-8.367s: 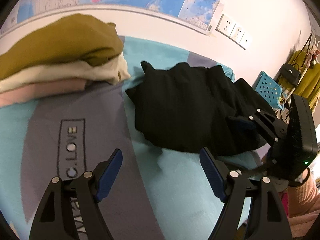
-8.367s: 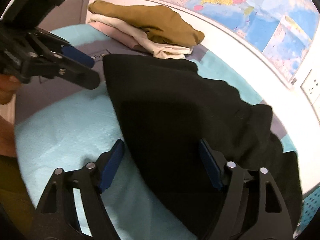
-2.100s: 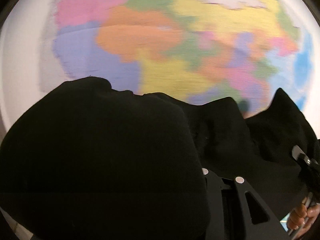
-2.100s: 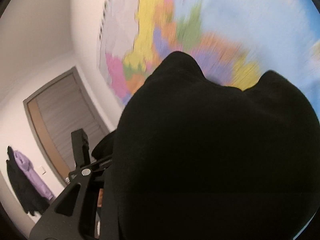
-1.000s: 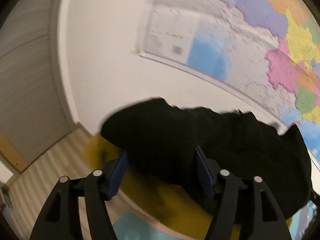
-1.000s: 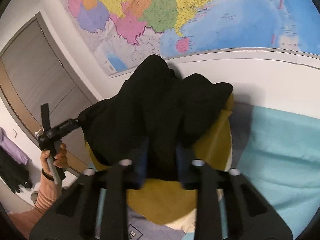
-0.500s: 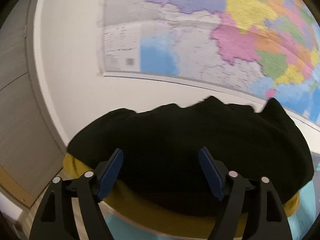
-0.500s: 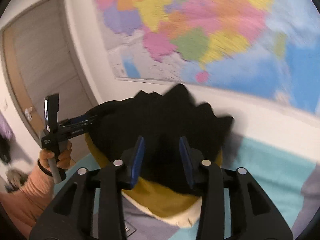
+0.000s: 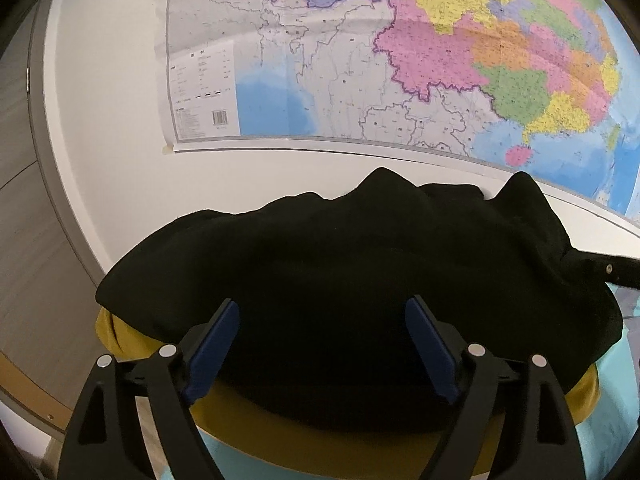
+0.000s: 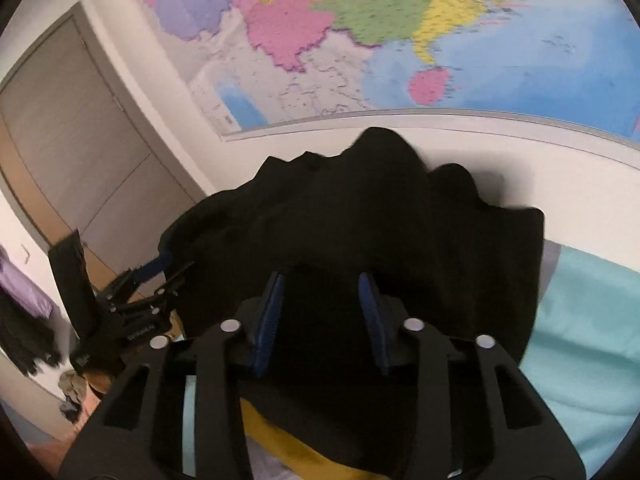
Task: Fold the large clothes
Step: 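Lower the jacket onto the stack and open both grippers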
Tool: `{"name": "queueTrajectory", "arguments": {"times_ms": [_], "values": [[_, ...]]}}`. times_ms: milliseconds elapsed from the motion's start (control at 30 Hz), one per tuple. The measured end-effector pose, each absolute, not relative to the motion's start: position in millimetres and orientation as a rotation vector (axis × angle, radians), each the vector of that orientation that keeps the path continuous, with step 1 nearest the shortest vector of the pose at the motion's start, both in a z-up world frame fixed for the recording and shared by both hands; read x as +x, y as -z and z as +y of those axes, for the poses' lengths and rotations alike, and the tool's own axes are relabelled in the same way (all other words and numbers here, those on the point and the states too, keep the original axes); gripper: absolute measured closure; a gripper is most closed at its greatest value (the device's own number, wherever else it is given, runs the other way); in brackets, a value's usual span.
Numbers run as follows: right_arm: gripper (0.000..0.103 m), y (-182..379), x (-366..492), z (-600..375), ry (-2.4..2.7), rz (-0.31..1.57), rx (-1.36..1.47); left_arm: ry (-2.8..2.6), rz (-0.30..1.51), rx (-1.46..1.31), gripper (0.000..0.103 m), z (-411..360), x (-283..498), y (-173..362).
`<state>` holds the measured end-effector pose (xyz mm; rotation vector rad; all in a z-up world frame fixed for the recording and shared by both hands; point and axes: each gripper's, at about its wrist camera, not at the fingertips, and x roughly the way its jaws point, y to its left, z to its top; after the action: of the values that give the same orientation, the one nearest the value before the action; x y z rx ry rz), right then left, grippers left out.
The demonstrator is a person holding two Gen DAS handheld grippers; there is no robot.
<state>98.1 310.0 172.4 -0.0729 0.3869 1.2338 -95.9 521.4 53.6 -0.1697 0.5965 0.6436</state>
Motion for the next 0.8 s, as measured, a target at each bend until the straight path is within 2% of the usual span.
{"name": "queueTrajectory", "arguments": {"times_ms": [300, 367, 467, 567, 633, 800], "values": [[0.056, -202.1, 72.3, 313.3, -1.199, 0.211, -0.141, -0.643, 0.594, -0.146, 0.017, 516.1, -83.0, -62.3], [0.056, -202.5, 84.7, 324.1, -1.189, 0.238, -0.143, -0.629, 0.610, -0.158, 0.017, 516.9, -75.0, -59.7], [0.057, -196.7, 119.3, 338.1, -1.182, 0.383, -0.068, -0.623, 0.637, -0.186, 0.017, 522.6, -66.0, -50.9], [0.057, -189.3, 130.2, 335.2, -1.191, 0.431, -0.034, -0.631, 0.658, -0.214, 0.012, 531.5, -61.5, -41.0], [0.057, -189.8, 122.0, 326.6, -1.175, 0.395, -0.051, -0.635, 0.656, -0.202, 0.012, 530.8, -62.5, -39.6], [0.049, -190.1, 76.0, 293.0, -1.176, 0.222, -0.136, -0.659, 0.608, -0.167, 0.012, 517.0, -78.4, -48.1]]}}
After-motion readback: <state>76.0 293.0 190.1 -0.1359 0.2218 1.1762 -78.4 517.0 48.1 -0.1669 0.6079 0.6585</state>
